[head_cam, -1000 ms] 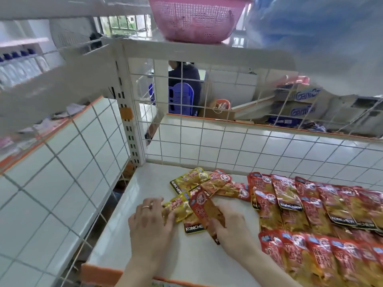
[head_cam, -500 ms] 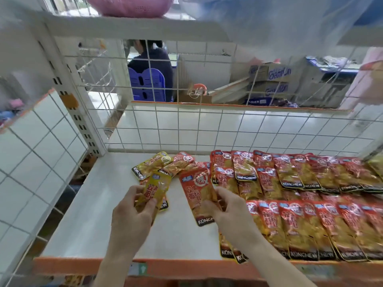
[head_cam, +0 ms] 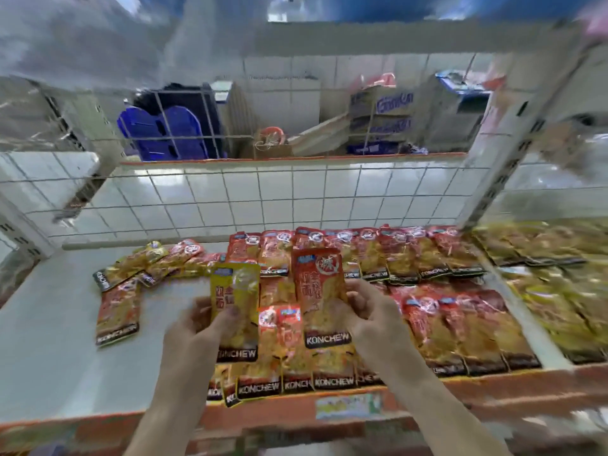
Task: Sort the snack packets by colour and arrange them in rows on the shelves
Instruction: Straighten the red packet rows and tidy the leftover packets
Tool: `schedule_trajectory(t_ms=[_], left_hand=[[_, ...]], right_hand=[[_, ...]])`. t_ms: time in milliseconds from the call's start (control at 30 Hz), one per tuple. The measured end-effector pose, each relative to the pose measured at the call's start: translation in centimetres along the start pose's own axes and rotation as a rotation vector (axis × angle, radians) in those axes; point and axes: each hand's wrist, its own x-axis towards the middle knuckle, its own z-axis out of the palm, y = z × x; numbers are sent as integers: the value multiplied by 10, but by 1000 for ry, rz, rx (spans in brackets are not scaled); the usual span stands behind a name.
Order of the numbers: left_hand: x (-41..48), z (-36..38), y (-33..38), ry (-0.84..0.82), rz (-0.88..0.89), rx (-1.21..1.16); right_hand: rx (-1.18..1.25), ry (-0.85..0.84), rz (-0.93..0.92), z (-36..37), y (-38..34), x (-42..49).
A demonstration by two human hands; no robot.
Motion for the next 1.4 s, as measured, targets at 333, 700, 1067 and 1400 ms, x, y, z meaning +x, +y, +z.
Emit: schedule_trajectory(t_ms=[333, 700, 1067, 1400], left_hand=[[-56, 105, 1, -53, 24, 40], [-61, 150, 3, -144, 22, 15], [-25, 161, 17, -319, 50, 30], [-4, 171, 18, -293, 77, 8]], right_hand=[[-28, -6, -13, -104, 21, -13], [-60, 86, 44, -157, 31, -12], [-91, 300, 133, -171, 15, -9], [-146, 327, 115, -171, 19, 29]])
